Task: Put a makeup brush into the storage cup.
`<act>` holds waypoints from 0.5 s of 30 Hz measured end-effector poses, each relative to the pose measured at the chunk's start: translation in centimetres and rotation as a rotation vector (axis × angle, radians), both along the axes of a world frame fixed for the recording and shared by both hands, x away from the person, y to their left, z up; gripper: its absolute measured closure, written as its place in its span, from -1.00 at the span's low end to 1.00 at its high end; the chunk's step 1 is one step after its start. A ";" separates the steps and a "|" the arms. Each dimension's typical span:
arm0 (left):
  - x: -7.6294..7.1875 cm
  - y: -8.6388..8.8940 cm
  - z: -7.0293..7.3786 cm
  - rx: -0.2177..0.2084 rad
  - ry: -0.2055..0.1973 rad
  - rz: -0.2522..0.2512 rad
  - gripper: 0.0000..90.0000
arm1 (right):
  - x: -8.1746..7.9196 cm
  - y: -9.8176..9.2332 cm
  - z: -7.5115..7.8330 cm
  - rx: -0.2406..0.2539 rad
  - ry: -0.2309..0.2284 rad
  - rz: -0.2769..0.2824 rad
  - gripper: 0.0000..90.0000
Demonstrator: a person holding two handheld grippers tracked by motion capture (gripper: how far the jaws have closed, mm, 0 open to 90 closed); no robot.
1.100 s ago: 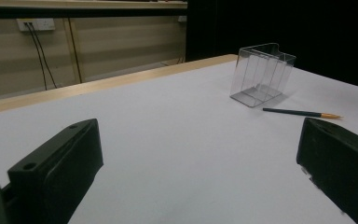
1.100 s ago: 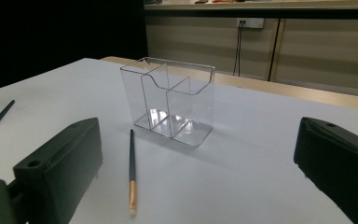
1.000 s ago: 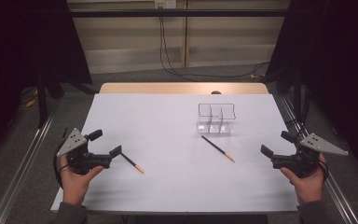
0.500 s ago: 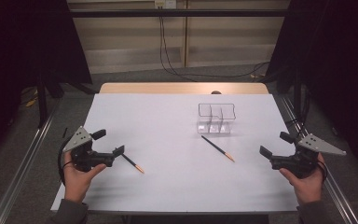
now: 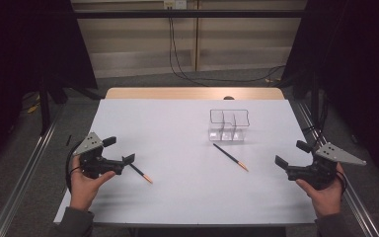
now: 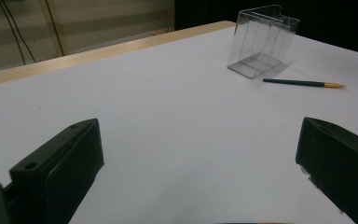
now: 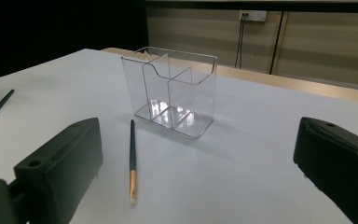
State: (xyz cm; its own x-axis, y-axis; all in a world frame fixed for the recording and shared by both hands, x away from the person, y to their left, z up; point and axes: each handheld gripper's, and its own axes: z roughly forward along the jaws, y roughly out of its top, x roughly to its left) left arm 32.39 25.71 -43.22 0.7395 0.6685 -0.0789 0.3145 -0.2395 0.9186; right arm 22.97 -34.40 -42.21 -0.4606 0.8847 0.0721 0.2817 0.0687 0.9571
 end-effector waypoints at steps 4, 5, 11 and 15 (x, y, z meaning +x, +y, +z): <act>0.3 0.0 -0.2 0.034 0.013 -0.016 -0.97 | 0.0 0.0 0.0 0.003 -0.002 -0.005 -0.98; 0.4 0.0 -0.3 0.040 0.017 -0.020 -0.97 | 0.0 0.0 0.0 0.002 -0.002 -0.002 -0.98; 0.7 -0.1 -0.2 0.067 0.045 -0.035 -0.97 | 0.1 0.1 -0.1 -0.001 -0.002 -0.002 -0.98; 0.9 -0.3 -0.3 0.097 0.068 -0.055 -0.97 | 0.1 0.2 -0.1 -0.007 0.001 0.001 -0.98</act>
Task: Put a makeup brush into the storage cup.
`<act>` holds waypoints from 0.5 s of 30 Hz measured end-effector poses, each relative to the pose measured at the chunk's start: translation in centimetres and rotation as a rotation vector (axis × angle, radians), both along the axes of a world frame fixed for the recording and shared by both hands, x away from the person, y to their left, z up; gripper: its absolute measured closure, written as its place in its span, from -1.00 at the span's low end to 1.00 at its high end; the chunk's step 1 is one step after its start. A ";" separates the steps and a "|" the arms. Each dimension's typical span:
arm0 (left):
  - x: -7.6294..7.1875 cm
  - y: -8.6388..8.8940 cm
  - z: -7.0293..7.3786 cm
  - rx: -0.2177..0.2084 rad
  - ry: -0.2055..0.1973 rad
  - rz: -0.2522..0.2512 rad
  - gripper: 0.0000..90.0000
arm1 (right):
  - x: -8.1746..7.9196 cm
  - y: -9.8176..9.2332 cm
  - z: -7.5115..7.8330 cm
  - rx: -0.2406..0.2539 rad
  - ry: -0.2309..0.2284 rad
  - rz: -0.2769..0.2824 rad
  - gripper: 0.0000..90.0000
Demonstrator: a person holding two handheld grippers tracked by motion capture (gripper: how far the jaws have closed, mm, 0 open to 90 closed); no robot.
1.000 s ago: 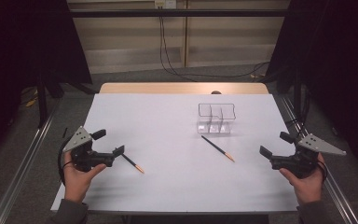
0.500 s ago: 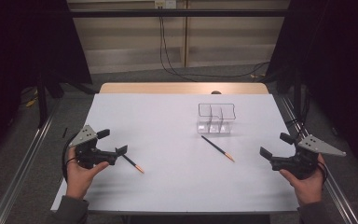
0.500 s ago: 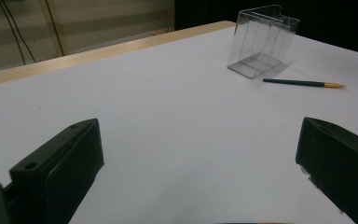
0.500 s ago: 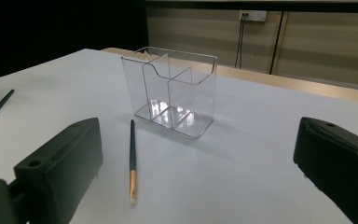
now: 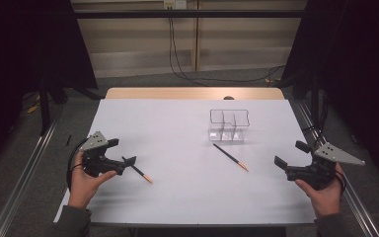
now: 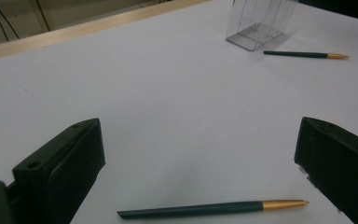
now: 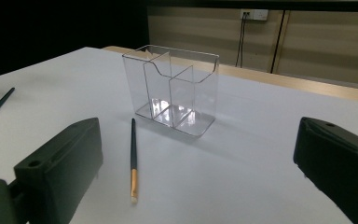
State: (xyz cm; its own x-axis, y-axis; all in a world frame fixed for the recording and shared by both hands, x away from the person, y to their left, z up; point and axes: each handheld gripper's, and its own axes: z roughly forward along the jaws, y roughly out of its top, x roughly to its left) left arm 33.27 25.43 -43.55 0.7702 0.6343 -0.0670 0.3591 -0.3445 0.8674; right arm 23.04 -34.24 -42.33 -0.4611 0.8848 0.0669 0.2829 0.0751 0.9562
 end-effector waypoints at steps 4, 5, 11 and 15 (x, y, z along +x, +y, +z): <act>0.1 -0.3 -0.2 0.014 0.028 -0.005 -0.97 | 0.0 0.0 0.0 -0.003 -0.003 -0.002 -0.98; 0.2 -0.3 -0.3 0.024 0.031 -0.010 -0.97 | 0.0 0.0 0.0 -0.003 -0.003 -0.002 -0.98; 0.4 -0.5 -0.3 0.071 0.052 -0.018 -0.97 | 0.0 0.0 -0.1 0.000 0.005 0.001 -0.98; 0.5 -0.6 -0.4 0.094 0.074 -0.023 -0.97 | 0.1 0.0 -0.1 -0.001 0.000 -0.004 -0.98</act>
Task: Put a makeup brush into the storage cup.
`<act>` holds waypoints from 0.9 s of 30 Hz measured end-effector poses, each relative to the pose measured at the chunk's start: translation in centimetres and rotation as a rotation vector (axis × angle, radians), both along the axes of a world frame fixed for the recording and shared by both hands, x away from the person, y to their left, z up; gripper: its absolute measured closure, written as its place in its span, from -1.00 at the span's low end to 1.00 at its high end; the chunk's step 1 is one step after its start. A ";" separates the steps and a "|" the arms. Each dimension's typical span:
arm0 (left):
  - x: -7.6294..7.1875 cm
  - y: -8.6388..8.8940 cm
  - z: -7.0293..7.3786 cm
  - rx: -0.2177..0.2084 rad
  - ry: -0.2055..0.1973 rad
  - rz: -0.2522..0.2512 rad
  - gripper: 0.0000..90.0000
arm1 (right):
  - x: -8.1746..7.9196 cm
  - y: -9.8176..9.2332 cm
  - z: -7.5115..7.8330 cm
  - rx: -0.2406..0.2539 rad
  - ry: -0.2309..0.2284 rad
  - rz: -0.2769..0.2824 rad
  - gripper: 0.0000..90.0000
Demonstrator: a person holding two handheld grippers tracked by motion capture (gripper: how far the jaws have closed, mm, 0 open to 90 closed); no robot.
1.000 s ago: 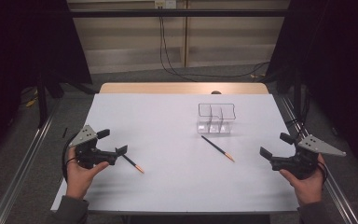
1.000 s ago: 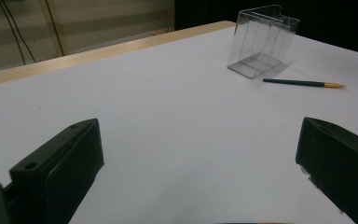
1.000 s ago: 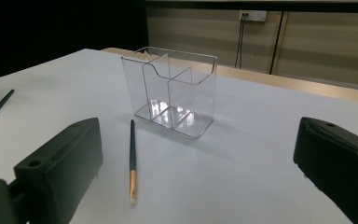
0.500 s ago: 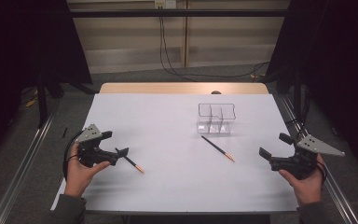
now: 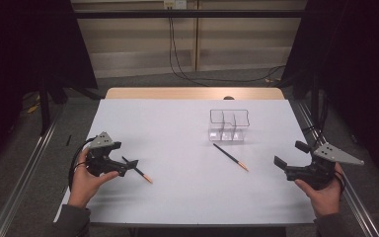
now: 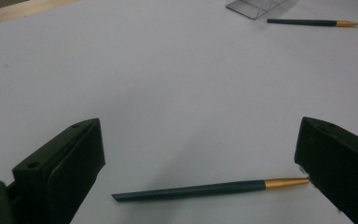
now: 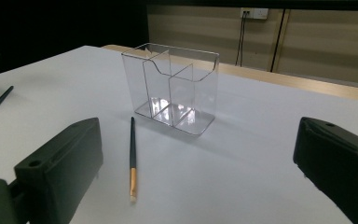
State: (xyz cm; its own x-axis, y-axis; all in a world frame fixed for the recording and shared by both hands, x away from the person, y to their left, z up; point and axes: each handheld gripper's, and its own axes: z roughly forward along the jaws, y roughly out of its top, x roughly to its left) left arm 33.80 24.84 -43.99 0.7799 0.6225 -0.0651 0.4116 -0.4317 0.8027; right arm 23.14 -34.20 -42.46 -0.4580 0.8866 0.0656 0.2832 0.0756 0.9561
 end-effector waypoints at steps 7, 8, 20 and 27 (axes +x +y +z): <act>0.0 -0.9 -0.1 0.087 0.017 -0.030 -0.99 | 0.0 0.0 0.0 -0.003 -0.001 0.000 -0.98; 0.1 -1.1 -0.3 0.094 0.022 -0.045 -0.99 | 0.0 0.0 0.0 -0.002 -0.002 -0.002 -0.98; 0.0 -2.4 -1.0 0.169 0.086 -0.111 -0.99 | 0.1 -0.1 -0.1 -0.001 0.000 0.001 -0.98; 0.1 -3.2 -1.2 0.200 0.120 -0.140 -0.99 | 0.0 -0.1 -0.1 -0.003 0.004 0.006 -0.98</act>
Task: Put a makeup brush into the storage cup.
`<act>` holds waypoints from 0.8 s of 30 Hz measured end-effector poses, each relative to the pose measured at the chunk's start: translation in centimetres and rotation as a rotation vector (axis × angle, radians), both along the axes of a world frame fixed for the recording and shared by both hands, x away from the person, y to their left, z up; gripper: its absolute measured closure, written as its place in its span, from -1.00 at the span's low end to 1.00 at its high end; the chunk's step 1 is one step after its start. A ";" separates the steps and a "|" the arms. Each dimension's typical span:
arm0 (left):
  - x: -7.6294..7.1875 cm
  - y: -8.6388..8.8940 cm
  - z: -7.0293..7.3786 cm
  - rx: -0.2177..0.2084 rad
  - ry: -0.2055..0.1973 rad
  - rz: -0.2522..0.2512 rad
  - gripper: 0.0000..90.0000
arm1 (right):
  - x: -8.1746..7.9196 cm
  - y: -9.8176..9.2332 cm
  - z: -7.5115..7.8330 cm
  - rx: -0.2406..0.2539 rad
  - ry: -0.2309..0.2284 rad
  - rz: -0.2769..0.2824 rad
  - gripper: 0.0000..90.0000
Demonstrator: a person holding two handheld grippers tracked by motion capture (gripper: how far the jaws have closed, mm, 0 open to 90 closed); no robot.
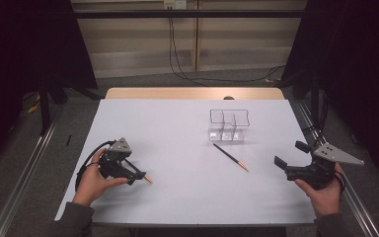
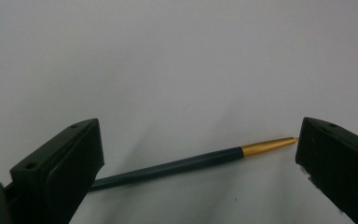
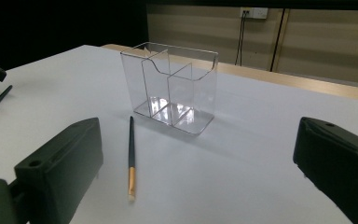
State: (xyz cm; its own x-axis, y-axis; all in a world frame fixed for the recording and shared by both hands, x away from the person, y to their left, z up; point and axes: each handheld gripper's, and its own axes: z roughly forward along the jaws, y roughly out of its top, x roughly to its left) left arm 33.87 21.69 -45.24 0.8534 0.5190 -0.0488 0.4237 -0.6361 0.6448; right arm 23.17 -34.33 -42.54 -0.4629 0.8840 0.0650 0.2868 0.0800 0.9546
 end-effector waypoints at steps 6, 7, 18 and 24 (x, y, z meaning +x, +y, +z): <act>0.2 -0.1 0.0 0.046 0.019 -0.036 -0.96 | 0.0 -0.1 -0.1 0.004 0.002 -0.004 -0.97; 0.2 -0.1 0.0 0.046 0.019 -0.036 -0.95 | 0.0 -0.2 -0.1 0.003 0.002 -0.004 -0.97; 0.6 -0.1 0.5 0.119 0.021 -0.072 -0.94 | 0.1 0.1 -0.2 0.000 0.009 -0.004 -0.97; 0.8 -0.2 0.9 0.148 0.013 -0.088 -0.91 | 0.1 0.1 -0.2 -0.006 0.007 0.000 -0.97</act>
State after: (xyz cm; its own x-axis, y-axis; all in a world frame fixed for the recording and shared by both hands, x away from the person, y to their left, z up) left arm 34.72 21.53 -44.37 0.8958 0.4443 0.0113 0.3698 -0.7591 0.5358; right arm 23.29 -34.24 -42.73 -0.4621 0.8846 0.0631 0.2937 0.0855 0.9521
